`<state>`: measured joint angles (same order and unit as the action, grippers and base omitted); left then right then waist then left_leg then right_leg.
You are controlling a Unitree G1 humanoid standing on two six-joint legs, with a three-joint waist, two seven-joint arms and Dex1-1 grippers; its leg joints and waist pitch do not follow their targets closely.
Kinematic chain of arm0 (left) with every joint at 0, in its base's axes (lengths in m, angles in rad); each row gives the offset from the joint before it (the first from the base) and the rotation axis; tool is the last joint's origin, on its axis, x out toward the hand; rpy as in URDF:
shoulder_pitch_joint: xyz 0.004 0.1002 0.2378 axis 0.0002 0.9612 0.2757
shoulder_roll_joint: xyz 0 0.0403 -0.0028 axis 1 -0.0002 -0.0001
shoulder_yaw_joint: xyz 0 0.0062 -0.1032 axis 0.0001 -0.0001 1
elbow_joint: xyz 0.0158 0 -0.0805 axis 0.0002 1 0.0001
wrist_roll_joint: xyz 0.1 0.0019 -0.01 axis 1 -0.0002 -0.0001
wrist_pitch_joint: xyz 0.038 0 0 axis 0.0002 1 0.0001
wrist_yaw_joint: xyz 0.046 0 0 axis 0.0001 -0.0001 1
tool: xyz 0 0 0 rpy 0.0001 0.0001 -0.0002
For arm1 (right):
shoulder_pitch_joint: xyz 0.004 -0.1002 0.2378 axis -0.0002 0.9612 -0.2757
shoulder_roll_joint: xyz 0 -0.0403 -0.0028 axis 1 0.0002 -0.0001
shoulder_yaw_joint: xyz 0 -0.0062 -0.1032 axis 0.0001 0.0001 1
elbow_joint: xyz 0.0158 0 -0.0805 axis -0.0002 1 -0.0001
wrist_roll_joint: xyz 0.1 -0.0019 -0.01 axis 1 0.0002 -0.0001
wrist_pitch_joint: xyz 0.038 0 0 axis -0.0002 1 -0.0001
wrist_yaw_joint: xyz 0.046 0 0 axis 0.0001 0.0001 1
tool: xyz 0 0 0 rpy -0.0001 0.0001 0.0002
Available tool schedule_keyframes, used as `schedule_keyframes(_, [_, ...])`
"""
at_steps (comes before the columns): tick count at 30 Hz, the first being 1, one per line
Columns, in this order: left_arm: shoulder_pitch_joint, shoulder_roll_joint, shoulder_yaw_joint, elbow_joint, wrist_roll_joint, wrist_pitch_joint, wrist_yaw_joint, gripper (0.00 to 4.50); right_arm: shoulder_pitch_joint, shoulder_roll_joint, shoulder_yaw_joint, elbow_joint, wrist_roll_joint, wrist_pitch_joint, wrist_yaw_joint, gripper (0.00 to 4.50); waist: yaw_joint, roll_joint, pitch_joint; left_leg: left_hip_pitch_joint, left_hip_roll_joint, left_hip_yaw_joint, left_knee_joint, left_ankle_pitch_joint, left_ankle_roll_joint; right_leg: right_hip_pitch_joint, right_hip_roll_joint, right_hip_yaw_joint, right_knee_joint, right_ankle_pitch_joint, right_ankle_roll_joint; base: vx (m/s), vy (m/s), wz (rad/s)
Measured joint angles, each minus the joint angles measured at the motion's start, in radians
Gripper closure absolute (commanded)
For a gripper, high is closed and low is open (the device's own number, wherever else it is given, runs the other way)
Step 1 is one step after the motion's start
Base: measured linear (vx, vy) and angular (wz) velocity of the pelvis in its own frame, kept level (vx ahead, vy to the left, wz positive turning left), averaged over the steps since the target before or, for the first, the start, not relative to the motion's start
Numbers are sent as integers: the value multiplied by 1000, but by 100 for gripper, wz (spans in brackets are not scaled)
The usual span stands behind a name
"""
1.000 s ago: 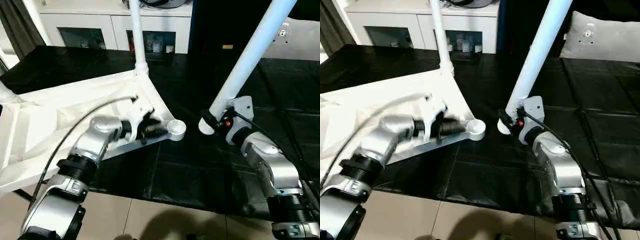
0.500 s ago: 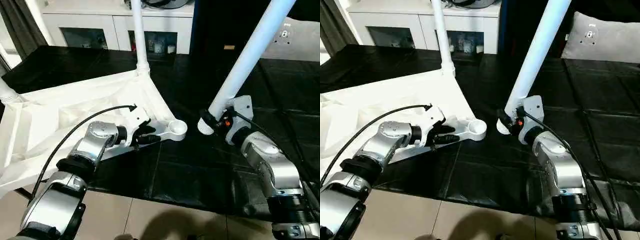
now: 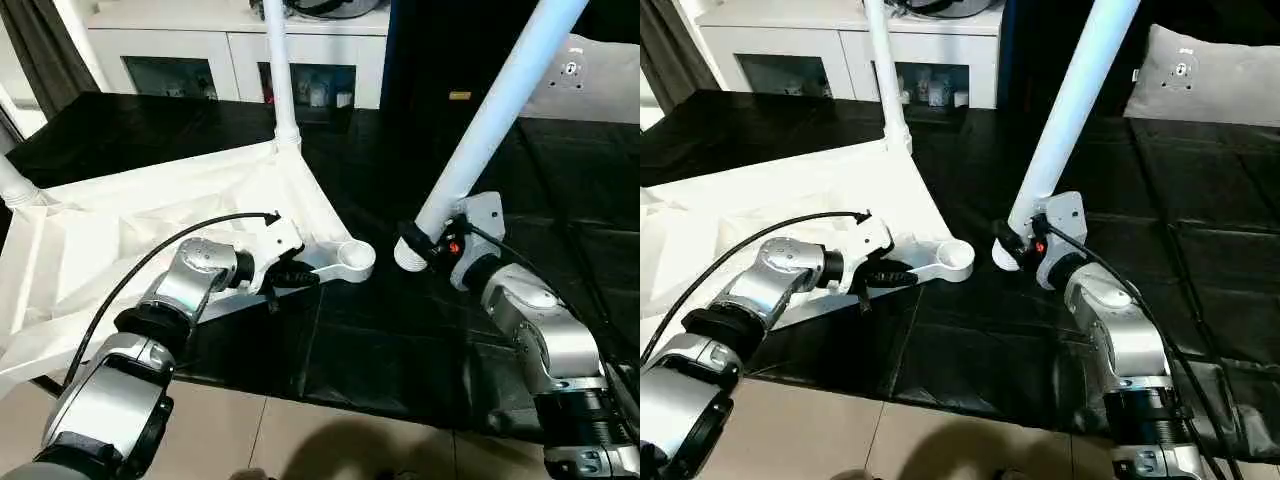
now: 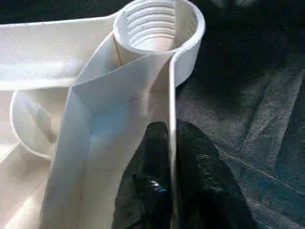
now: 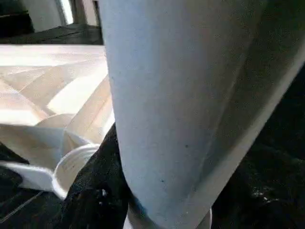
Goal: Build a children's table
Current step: Insert table leg to table base
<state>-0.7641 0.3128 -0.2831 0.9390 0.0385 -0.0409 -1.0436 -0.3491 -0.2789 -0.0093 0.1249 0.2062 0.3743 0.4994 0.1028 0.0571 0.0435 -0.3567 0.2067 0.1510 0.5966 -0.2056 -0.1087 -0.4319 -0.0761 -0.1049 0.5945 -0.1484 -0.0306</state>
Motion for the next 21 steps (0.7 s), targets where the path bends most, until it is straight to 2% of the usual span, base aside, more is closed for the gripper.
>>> schedule_keyframes(3, [-2,6,-9,3,8,-20,-4,449,-3,-4,21,-14,19,28,35,262,-1,0,0,0,0,0,0,0,0,0,0,0,0,0,0,0,0,0])
schedule_keyframes(8, [7,24,-28,-5,20,-65,-42,450,-37,-9,54,-71,58,86,100,262,0,0,0,0,1,0,0,0,0,0,0,0,1,0,0,0,0,0])
schedule_keyframes(13, [59,57,-40,-90,20,-98,-138,450,-67,-8,79,-91,73,112,144,262,15,-1,0,1,1,0,0,0,-1,1,-1,0,0,0,0,0,0,0])
schedule_keyframes(18, [96,76,-59,-158,17,-119,-189,450,-73,-34,180,-91,67,174,220,262,31,-1,0,2,1,0,0,-1,-1,2,-1,1,0,0,0,0,0,0])
schedule_keyframes(21, [105,82,-70,-181,18,-120,-193,450,-76,-47,206,-98,63,206,250,262,39,-2,-1,4,1,1,0,-1,-1,3,-1,1,1,-1,1,0,0,0])
